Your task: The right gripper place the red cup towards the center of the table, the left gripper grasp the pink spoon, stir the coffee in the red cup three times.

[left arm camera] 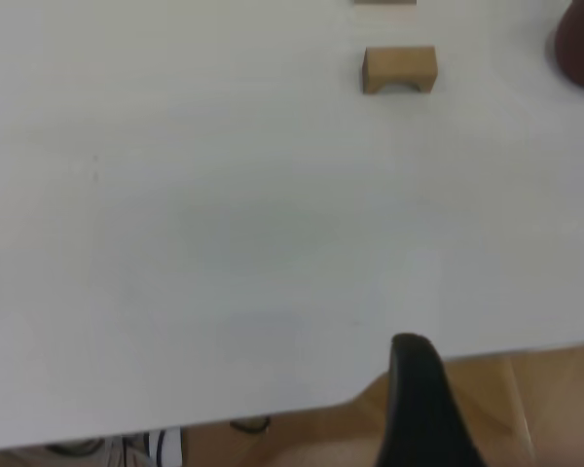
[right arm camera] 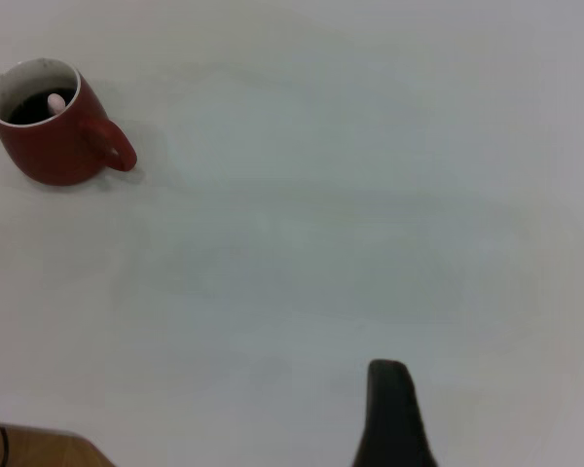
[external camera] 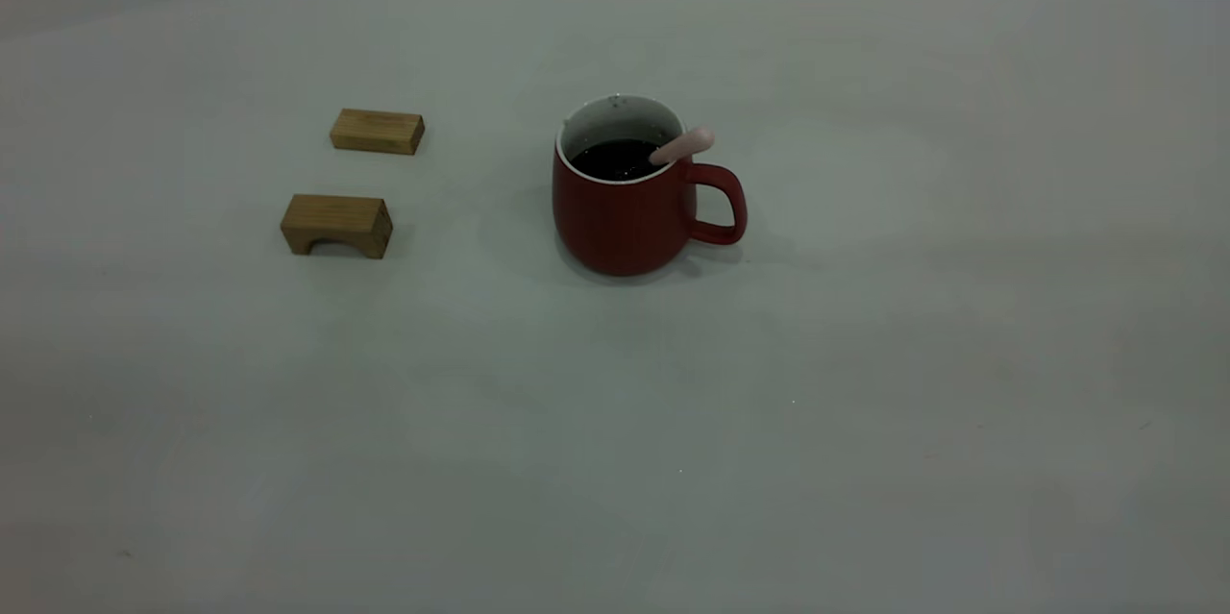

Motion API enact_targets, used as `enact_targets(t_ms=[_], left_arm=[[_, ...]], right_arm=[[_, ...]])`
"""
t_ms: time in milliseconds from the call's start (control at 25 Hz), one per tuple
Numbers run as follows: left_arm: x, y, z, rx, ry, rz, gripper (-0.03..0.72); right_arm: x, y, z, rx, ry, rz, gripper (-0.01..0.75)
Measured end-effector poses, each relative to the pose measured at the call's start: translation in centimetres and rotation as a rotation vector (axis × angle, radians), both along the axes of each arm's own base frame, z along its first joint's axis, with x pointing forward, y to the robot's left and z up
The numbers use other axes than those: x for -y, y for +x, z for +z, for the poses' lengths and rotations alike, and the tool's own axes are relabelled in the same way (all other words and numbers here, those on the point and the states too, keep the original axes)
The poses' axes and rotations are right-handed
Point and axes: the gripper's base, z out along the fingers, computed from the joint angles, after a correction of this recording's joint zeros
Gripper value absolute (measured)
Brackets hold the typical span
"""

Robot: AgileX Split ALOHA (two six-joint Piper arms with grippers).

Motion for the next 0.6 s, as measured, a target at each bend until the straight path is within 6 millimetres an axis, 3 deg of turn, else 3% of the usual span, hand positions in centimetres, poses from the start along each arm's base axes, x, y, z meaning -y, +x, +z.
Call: enact_targets(t_ms=[240,600], left_arm=[[-0.05,-1.11,-0.22,0.074,-0.004,0.008,0.515],[-0.05,-1.14,-0.24,0.074,-0.004,0.010,0.515]], right_arm=[[0.00,0.00,0.00,0.000,0.000,0.000,0.585],[0.00,0.00,0.00,0.000,0.000,0.000,0.585]])
